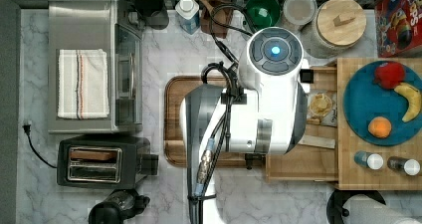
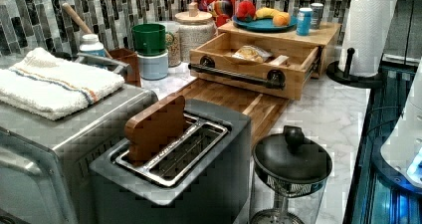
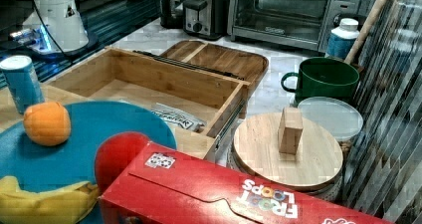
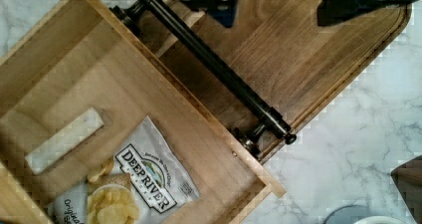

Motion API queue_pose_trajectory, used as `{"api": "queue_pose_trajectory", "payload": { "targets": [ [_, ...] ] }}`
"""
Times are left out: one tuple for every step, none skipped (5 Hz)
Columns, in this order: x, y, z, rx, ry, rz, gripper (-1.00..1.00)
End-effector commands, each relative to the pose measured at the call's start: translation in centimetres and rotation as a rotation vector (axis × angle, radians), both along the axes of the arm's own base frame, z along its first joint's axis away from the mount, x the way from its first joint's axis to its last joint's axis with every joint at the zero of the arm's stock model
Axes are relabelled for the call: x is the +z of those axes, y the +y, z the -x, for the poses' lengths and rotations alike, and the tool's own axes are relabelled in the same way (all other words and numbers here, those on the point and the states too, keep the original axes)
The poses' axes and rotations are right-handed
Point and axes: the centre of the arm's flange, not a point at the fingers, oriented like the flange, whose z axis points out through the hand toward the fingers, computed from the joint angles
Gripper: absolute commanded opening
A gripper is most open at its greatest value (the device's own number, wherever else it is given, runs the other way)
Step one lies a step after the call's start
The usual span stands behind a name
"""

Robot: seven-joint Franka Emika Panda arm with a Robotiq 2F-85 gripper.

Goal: Close the drawer.

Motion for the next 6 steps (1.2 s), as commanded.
{"api": "queue_pose_trajectory", "payload": {
  "targets": [
    [-0.2,-0.3,0.0,0.008,0.004,-0.001,-1.0],
    [-0.2,-0.3,-0.1,0.008,0.004,-0.001,-1.0],
    [-2.4,2.3,0.9,0.109,-0.014,0.007,1.0],
    [-4.1,5.7,0.9,0.221,0.033,-0.024,1.0],
    [-5.9,8.7,2.3,0.303,0.01,-0.029,1.0],
    [-7.7,10.4,3.4,0.442,0.037,-0.056,1.0]
  ]
}}
